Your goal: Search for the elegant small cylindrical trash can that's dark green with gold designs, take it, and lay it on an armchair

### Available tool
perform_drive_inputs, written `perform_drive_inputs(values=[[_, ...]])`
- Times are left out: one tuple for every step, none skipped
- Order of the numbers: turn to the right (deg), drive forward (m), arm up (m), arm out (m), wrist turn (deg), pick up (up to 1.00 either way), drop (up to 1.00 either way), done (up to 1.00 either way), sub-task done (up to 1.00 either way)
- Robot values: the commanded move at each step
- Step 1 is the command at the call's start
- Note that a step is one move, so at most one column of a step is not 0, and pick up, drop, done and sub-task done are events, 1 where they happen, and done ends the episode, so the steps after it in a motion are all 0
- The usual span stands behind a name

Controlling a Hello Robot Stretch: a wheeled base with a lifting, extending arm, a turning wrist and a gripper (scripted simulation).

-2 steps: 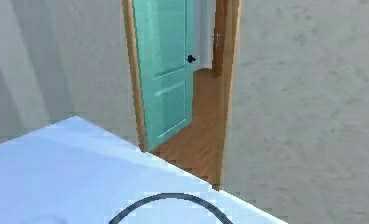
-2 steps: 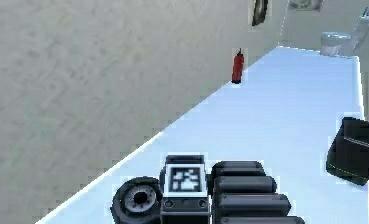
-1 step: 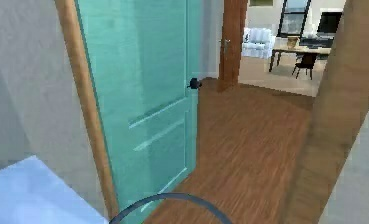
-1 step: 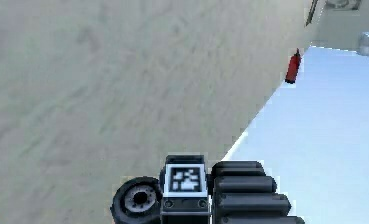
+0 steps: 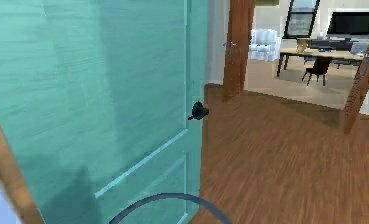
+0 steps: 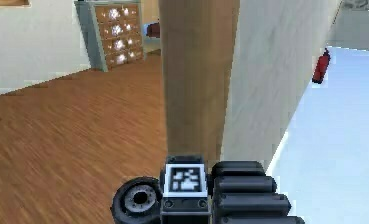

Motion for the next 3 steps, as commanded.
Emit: perform_drive_inputs(values=[[33.0,0.0,0.0,0.0,0.0,0.0,0.0,0.0,0.0],[0.0,0.4,0.0,0.0,0.0,0.0,0.0,0.0,0.0],[45.0,0.0,0.0,0.0,0.0,0.0,0.0,0.0,0.0]])
